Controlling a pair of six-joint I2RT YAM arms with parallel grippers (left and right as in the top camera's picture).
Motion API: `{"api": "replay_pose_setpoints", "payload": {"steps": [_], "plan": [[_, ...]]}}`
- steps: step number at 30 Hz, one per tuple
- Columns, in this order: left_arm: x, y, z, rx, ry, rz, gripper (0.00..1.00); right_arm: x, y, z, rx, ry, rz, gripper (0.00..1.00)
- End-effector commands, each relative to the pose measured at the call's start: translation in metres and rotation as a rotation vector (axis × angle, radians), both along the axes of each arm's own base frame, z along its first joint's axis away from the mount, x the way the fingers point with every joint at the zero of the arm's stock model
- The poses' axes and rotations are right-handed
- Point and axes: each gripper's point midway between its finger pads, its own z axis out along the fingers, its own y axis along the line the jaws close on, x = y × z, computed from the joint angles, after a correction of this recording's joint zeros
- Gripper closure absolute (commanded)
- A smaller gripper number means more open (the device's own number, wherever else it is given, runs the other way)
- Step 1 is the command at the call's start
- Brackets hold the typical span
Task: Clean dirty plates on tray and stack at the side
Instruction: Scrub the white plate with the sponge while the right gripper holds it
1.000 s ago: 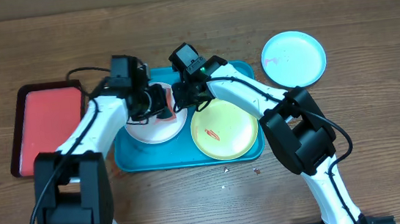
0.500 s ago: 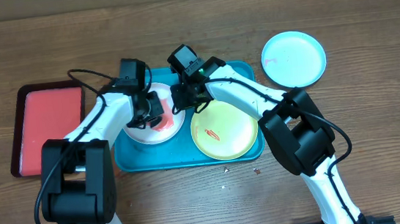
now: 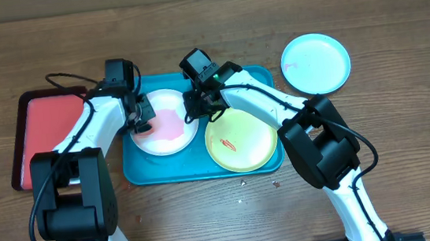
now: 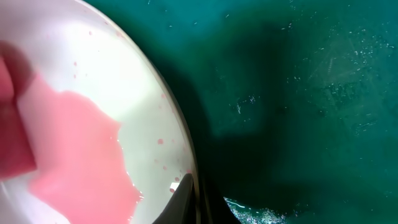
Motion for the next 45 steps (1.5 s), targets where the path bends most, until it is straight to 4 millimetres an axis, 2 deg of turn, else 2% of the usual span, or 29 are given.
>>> {"api": "replay_pose_setpoints", "payload": {"steps": [1,6,9,12,17,20,25,28,30,32,33,37,41,45], "plan": [[0.014,-0.029,0.000,-0.157,-0.029,-0.071,0.96,0.000,-0.015,-0.011,-0.056,0.001,-0.024,0.96],[0.010,-0.055,-0.018,-0.189,0.007,-0.120,0.96,0.000,-0.015,-0.011,-0.057,0.002,-0.024,0.96],[0.002,-0.072,-0.038,-0.187,0.056,-0.156,0.96,0.000,-0.015,-0.011,-0.058,0.003,-0.024,0.96],[-0.006,-0.089,-0.048,-0.207,0.095,-0.192,0.96,0.000,-0.015,-0.012,-0.059,0.004,-0.024,0.96],[-0.013,-0.110,-0.044,-0.243,0.109,-0.283,0.96,0.000,-0.015,-0.011,-0.058,0.003,-0.024,0.96],[-0.014,-0.125,-0.030,-0.306,0.110,-0.383,0.96,0.000,-0.015,-0.011,-0.058,0.003,-0.024,0.96],[-0.011,-0.128,-0.013,-0.322,0.113,-0.401,0.96,0.000,-0.015,-0.011,-0.058,0.003,-0.024,0.96],[-0.021,-0.122,-0.014,-0.315,0.164,-0.385,0.96,0.000,-0.015,-0.011,-0.058,0.003,-0.024,0.96],[-0.031,-0.108,-0.018,-0.252,0.218,-0.359,0.96,0.000,-0.015,-0.012,-0.059,0.004,-0.024,0.96],[-0.036,-0.082,-0.023,-0.130,0.260,-0.293,0.96,0.000,-0.015,-0.012,-0.059,0.004,-0.024,0.96],[-0.038,-0.063,-0.025,-0.039,0.279,-0.224,0.96,0.000,-0.015,-0.012,-0.059,0.004,-0.024,0.96],[-0.040,-0.004,-0.019,0.233,0.292,-0.056,0.96,0.000,-0.015,-0.012,-0.059,0.004,-0.024,0.96],[-0.031,0.017,-0.014,0.323,0.254,-0.023,0.96,0.000,-0.015,-0.011,-0.058,0.003,-0.024,0.96],[-0.012,0.015,-0.014,0.303,0.177,-0.004,0.96,0.000,-0.015,-0.011,-0.058,0.003,-0.024,0.96]]}}
